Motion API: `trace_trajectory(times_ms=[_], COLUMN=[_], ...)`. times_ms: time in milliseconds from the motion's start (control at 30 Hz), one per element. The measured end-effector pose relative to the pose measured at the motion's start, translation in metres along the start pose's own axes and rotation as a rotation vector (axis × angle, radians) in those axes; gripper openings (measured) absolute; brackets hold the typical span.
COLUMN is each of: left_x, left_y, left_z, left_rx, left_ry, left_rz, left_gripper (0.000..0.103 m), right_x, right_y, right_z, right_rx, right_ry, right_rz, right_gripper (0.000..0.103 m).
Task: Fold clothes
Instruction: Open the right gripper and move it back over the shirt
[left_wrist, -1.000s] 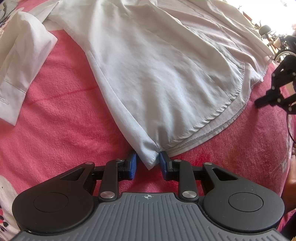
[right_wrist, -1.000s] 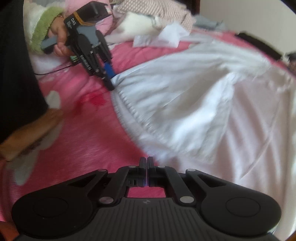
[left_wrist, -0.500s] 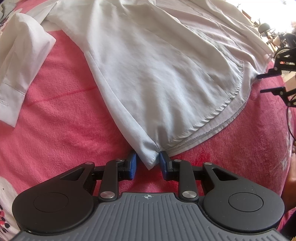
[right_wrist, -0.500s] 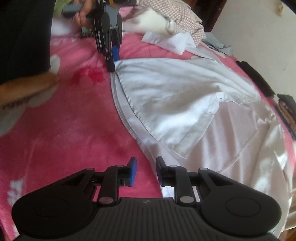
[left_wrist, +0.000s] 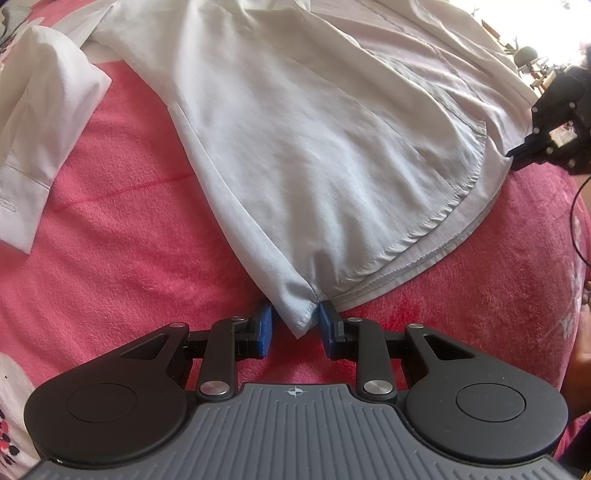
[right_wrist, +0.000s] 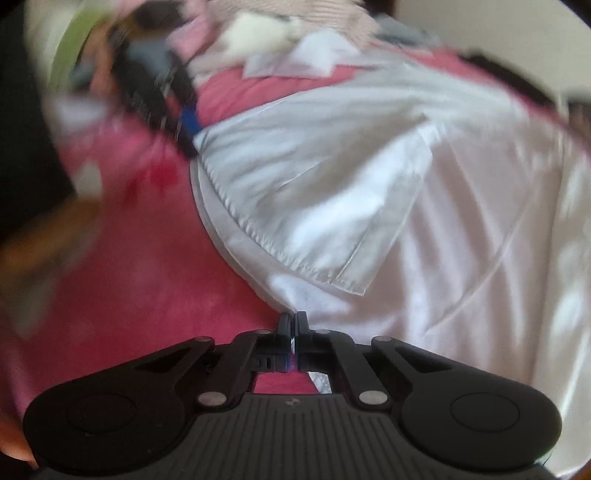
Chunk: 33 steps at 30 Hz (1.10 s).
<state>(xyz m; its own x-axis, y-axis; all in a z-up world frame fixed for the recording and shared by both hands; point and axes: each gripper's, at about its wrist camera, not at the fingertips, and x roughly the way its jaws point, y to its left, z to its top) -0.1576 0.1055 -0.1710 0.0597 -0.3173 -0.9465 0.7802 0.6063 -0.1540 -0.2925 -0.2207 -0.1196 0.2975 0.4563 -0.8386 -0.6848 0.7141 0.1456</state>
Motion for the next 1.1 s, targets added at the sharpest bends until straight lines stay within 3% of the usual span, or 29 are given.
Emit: trace_trajectory(times_ms=[133,233,467,533,633,733,867,1100], left_x=[0.0,0.0,-0.006,-0.004,-0.007,-0.011,-0.018,-0.027], left_y=[0.0,0.001,0.004,0.004,0.004,0.005,0.006,0.005], left_z=[0.001,0.0,-0.01,-0.007,-0.008,-0.012,-0.021,-0.036], left_rx=[0.002,0.002,-0.006,-0.006,-0.02,-0.048,-0.095,-0.178], left_ry=[0.002,0.003,0.003,0.005,0.002,0.002,-0.007,-0.046], left_rz=[-0.001,-0.003,-0.004,-0.005,-0.004,-0.007,-0.014,-0.023], left_gripper=[0.026,0.026,0.026,0.026,0.027,0.028,0.029,0.029], right_x=[0.005,0.001,-0.018,-0.001,0.021,0.008,-0.02,-0.007], right_y=[-0.007,0.006,0.014,0.015,0.019,0.005,-0.027,-0.042], right_z=[-0.001,0.001,0.017,0.017,0.008,0.006,0.001,-0.005], right_rx=[0.02,-0.071,0.011,0.065,0.12,0.28,0.532,0.618], right_ry=[0.086,0.112,-0.06,-0.065,0.017,-0.028,-0.165,-0.14], right_rz=[0.076,0.036,0.021,0.022,0.04,0.039,-0.06,-0.115], right_gripper=[0.002,0.004,0.004,0.004,0.004,0.004,0.008,0.012])
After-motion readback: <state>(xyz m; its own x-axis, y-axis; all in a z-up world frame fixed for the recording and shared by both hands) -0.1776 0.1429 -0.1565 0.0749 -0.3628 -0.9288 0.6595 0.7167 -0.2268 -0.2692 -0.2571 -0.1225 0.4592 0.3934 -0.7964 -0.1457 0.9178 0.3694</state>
